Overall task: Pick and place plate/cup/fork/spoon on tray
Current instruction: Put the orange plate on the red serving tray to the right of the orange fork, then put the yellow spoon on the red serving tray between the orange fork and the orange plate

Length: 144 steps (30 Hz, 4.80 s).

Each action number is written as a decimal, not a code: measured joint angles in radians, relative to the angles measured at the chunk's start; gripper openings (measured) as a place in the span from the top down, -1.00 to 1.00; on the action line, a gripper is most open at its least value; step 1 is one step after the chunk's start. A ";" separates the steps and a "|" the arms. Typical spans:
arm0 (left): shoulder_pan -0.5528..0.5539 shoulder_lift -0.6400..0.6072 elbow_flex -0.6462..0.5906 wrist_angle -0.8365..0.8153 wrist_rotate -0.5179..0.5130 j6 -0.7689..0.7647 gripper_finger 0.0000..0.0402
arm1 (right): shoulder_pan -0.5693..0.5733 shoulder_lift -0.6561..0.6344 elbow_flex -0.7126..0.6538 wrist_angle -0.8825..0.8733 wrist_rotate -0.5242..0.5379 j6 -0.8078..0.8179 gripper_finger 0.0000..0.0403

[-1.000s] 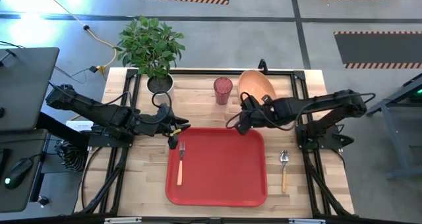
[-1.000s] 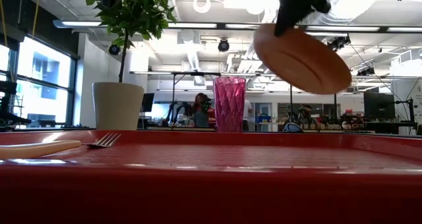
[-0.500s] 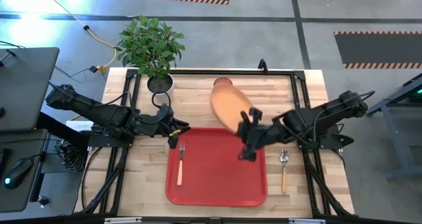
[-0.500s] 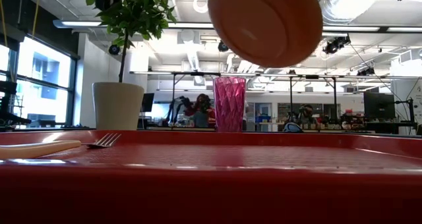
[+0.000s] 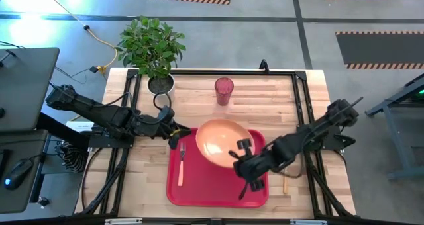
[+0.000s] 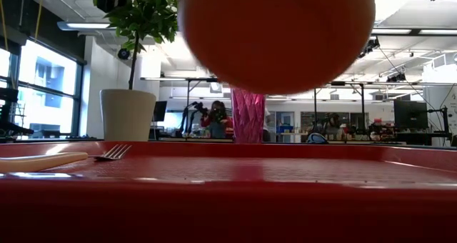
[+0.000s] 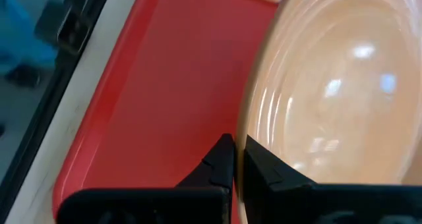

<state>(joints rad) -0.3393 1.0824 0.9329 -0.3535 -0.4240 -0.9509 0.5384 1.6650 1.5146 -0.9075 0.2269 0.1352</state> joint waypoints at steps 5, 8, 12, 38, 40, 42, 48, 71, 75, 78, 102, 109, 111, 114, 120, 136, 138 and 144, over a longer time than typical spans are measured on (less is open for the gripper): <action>0.000 0.000 0.000 0.000 -0.002 -0.017 0.56 | 0.036 0.089 0.000 0.004 -0.034 -0.051 1.00; 0.000 0.000 0.000 0.000 -0.003 -0.017 0.56 | 0.060 0.146 0.000 0.009 -0.037 -0.101 1.00; 0.000 0.000 0.000 0.000 -0.003 -0.017 0.56 | 0.090 0.214 0.000 0.031 -0.027 -0.162 1.00; 0.000 0.000 0.000 -0.005 -0.006 -0.017 0.56 | 0.132 0.343 -0.012 0.153 0.016 -0.135 1.00; 0.000 0.000 0.000 -0.004 -0.006 -0.017 0.56 | 0.129 0.353 -0.012 0.157 0.011 -0.135 1.00; 0.000 0.000 0.000 -0.005 -0.006 -0.017 0.56 | 0.129 0.358 -0.012 0.162 0.008 -0.135 1.00; 0.000 0.000 0.000 -0.008 -0.006 -0.017 0.56 | 0.103 0.359 -0.012 0.184 -0.047 -0.135 1.00; 0.000 0.000 0.000 -0.020 -0.005 -0.015 0.56 | 0.063 0.359 -0.011 0.197 -0.123 -0.048 0.71; 0.000 0.000 0.000 -0.025 -0.005 -0.014 0.56 | 0.063 0.359 0.022 0.148 -0.117 0.055 0.71; 0.000 0.000 0.000 -0.029 -0.005 -0.004 0.56 | 0.065 0.359 0.072 0.052 -0.070 0.147 0.70; 0.000 0.000 0.000 -0.048 -0.019 0.239 0.56 | 0.101 0.349 0.180 -0.664 0.132 1.058 0.70; 0.000 0.000 0.000 -0.047 -0.095 0.321 0.56 | 0.142 0.338 0.063 -0.662 0.008 1.241 0.70; 0.000 0.000 0.000 -0.046 -0.120 0.339 0.56 | 0.151 0.320 0.023 -0.662 -0.032 1.288 0.70; 0.001 0.000 0.000 -0.046 -0.144 0.364 0.56 | 0.168 0.272 -0.046 -0.663 -0.083 1.373 0.70; 0.023 0.000 0.000 -0.046 -0.147 0.388 0.56 | 0.218 0.092 -0.192 -0.655 -0.093 1.667 0.70; 0.080 0.000 0.000 -0.048 -0.101 0.388 0.56 | 0.287 -0.220 -0.558 -0.192 -0.163 1.986 0.70; 0.080 0.000 0.000 -0.050 -0.093 0.388 0.56 | 0.287 -0.215 -0.575 -0.163 -0.179 2.000 0.70; 0.080 0.000 0.000 -0.059 -0.079 0.388 0.56 | 0.287 -0.213 -0.619 -0.086 -0.214 2.016 0.70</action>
<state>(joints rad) -0.2592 1.0823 0.9329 -0.4126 -0.5034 -0.5632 0.8257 1.4524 0.8956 -0.9935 0.0126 2.1508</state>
